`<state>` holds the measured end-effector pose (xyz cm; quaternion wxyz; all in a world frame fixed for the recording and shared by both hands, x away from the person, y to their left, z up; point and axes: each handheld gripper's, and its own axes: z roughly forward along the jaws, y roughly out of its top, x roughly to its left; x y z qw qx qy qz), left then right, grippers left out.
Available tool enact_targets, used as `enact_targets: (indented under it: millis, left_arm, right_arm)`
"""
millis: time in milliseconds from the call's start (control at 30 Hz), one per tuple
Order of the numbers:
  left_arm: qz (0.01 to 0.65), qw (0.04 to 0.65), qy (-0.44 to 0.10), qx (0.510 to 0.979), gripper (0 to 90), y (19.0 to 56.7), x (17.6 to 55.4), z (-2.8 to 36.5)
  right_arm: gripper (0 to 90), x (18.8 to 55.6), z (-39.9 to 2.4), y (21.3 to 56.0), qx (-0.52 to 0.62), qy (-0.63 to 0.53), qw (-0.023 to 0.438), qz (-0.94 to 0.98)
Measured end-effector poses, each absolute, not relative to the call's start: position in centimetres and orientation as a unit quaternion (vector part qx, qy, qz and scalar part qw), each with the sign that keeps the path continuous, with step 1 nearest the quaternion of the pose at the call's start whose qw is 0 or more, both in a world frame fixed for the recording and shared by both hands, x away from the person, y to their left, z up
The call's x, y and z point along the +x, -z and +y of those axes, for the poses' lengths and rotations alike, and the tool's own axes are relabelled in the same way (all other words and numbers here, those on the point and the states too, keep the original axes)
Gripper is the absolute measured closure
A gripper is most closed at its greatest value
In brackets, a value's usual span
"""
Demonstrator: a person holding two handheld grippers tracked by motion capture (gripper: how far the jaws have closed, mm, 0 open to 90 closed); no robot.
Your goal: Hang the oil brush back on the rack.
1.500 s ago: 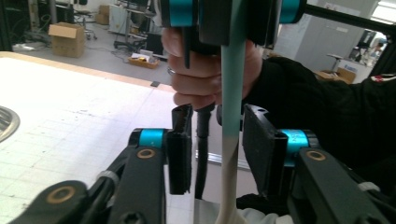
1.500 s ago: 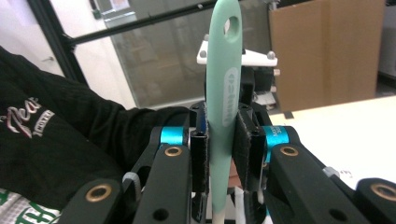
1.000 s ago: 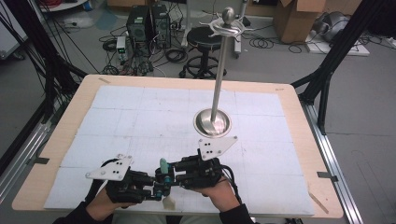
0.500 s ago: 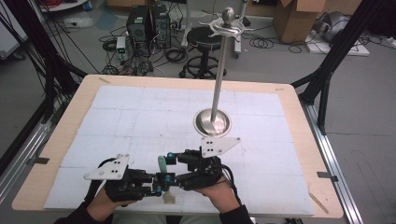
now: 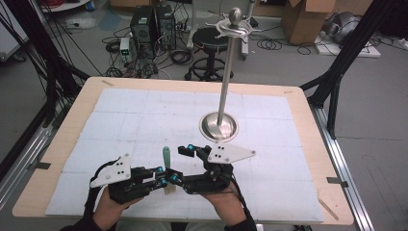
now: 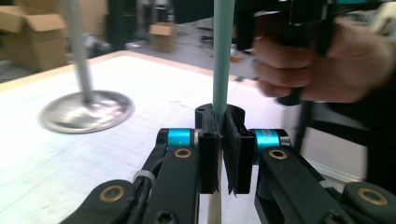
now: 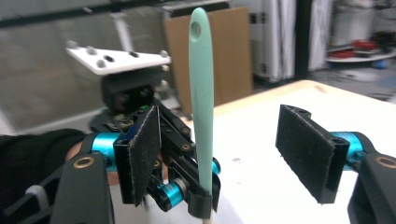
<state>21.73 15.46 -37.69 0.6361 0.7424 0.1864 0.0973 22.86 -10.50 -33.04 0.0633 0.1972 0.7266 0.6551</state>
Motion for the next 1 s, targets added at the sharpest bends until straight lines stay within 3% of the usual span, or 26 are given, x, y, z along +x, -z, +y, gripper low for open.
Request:
enact_targets:
  millis: [167, 467, 1000]
  left_arm:
    - [0.202, 0.634, -0.114, 0.737, 84.3, 37.6, 21.7, 15.1]
    - [0.213, 0.622, -0.134, 0.742, 84.3, 37.9, 21.2, 14.1]
    - [0.22, 0.614, -0.152, 0.743, 84.3, 38.0, 20.9, 13.8]
  right_arm:
    - [36.4, 22.2, -9.9, 32.7, 0.205, -0.644, 0.106, 0.729]
    - [49.6, 21.9, -8.9, 32.8, 0.226, -0.63, 0.14, 0.73]
    - [75.3, 21.9, -8.5, 32.9, 0.242, -0.619, 0.134, 0.735]
